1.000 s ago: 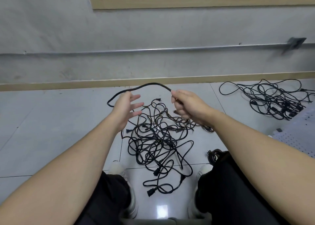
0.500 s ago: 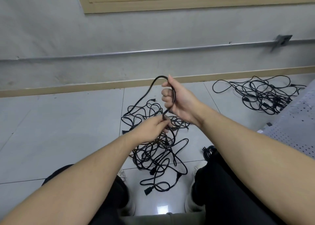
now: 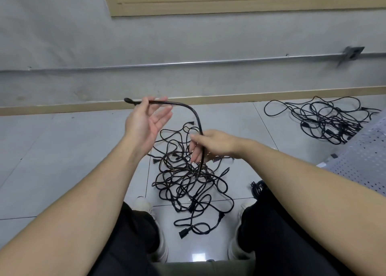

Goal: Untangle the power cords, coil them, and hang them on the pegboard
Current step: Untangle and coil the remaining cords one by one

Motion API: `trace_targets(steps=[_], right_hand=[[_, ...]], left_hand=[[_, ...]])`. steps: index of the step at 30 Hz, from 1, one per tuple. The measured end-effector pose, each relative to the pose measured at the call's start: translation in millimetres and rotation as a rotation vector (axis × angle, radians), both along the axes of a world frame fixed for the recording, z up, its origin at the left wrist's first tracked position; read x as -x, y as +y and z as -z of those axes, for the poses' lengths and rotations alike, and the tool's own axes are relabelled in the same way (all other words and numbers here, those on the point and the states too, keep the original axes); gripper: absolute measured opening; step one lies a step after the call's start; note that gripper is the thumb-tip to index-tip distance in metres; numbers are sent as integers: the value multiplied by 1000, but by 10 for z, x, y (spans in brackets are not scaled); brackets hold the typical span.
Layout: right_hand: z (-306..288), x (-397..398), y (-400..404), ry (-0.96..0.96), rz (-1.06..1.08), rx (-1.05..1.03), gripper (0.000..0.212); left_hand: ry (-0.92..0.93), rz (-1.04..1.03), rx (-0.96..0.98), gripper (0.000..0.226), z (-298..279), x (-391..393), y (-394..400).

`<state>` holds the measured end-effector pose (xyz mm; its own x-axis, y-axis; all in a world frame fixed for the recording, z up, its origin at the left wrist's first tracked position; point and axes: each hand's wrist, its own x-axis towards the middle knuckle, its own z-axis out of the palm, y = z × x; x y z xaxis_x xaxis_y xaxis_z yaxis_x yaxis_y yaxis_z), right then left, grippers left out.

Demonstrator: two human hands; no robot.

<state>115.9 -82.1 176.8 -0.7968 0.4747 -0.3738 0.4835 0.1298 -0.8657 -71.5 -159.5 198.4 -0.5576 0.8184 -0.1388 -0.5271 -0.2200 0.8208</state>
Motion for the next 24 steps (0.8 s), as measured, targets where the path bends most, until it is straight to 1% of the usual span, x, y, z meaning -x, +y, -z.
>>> trace_targets(steps=[2,3,4,5,6,8,9,10,11,13,14,15,16,17,18,19,20,22,23,24], right_hand=[[-41,65,-35,105,91,82,43],[-76,103,-44,164,140,121,42],[-124,144,-54,231,195,165,41],[-175,186,-64,298,252,211,40],[-221,224,-68,356,314,265,40],[-276,285,-79,433,404,341,40],[-279,299,-82,442,421,346,41],[-278,302,-86,440,431,351,41],[-263,301,-70,439,441,360,43],[-201,276,6,428,454,400,56],[-172,247,37,384,426,375,65],[-127,201,73,292,353,281,72],[-91,144,90,163,226,138,74],[-44,85,95,25,67,-19,71],[-2,31,77,-96,-94,-139,63],[42,-8,63,-178,-219,-200,55],[69,-27,47,-214,-282,-220,48],[131,-22,77,-218,-291,-305,34],[131,-18,100,-210,-251,-363,29],[111,-20,117,-205,-190,-389,29]], left_hand=[[182,108,165,56,110,50,-68],[272,210,228,68,172,56,-106],[354,336,277,74,215,41,-143],[456,480,318,74,251,5,-183],[593,643,356,68,280,-45,-232],[907,951,456,48,351,-133,-317],[1049,1030,496,36,400,-163,-331],[1129,1053,501,32,423,-210,-332],[1140,1016,490,37,413,-259,-335],[1018,805,444,45,325,-315,-322],[941,682,408,46,261,-322,-303],[871,578,368,45,205,-318,-280],[799,497,325,44,156,-306,-260],[719,435,286,43,123,-284,-241],[618,388,255,42,89,-265,-230],[505,347,236,41,70,-235,-222],[395,312,224,39,46,-208,-214],[213,251,192,38,13,-149,-203],[143,210,162,37,6,-123,-193],[96,160,131,38,0,-102,-186]])
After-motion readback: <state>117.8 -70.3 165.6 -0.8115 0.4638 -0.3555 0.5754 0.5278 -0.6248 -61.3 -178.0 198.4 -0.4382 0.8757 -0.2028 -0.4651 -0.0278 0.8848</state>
